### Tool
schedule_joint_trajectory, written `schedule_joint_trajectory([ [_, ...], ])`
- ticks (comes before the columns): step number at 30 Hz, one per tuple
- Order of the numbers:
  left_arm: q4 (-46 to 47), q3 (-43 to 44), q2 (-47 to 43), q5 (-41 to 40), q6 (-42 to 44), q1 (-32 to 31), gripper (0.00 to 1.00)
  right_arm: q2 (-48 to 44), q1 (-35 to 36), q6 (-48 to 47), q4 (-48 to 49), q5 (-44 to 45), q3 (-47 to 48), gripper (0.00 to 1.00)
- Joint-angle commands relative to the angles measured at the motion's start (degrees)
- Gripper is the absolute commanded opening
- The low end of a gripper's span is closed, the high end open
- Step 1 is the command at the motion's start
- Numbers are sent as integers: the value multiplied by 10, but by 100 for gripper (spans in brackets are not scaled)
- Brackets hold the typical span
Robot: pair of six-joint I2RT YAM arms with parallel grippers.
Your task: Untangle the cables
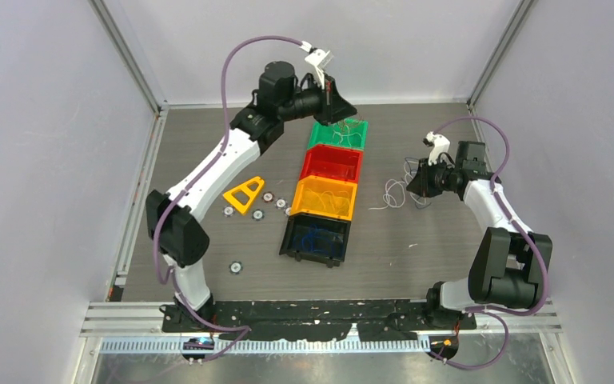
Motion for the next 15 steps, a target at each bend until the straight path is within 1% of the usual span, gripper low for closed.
schedule_joint_trajectory([
  [1,-54,48,50,-37,-139,12,0,-14,-2,2,-12,-4,24,14],
  [4,-121,96,103,-57,-182,17,0,-18,-2,4,-18,3,26,15],
  [8,-105,78,108,-75,-221,21,0,-21,-2,1,-29,14,27,15],
  [10,-113,76,110,-93,-236,21,0,-24,-1,2,-32,17,25,15],
  [15,-154,74,127,-175,-262,23,0,-28,-2,6,-34,18,24,15],
])
